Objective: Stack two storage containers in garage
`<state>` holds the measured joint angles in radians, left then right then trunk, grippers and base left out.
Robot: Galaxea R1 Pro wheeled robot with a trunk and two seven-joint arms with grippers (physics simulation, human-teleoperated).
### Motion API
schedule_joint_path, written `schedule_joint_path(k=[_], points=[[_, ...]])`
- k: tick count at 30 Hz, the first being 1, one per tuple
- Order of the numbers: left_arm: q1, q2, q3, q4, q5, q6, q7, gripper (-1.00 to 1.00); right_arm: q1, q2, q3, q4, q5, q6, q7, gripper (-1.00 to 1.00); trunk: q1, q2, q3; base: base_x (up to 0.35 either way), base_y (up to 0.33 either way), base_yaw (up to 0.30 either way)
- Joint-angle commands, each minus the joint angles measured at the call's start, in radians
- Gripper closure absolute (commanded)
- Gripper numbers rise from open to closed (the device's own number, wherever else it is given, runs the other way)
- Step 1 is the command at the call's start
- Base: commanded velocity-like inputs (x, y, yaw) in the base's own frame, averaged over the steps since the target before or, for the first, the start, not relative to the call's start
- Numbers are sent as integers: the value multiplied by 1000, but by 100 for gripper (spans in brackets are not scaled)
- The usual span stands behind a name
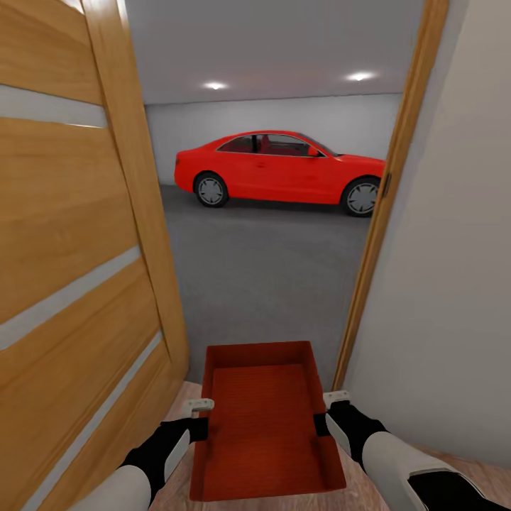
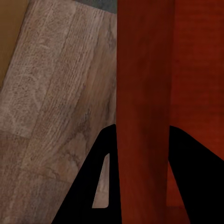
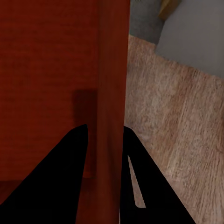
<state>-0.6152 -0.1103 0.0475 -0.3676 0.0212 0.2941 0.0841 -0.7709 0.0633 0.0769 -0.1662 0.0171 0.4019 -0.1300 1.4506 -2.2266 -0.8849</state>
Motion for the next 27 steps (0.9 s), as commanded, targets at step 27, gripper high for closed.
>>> schedule_joint_path(k=[27], points=[[0,0,6,-2,-10,7,5,100,-1,0,1,-2,4,8,-2,100,0,0,2,21,40,-90]])
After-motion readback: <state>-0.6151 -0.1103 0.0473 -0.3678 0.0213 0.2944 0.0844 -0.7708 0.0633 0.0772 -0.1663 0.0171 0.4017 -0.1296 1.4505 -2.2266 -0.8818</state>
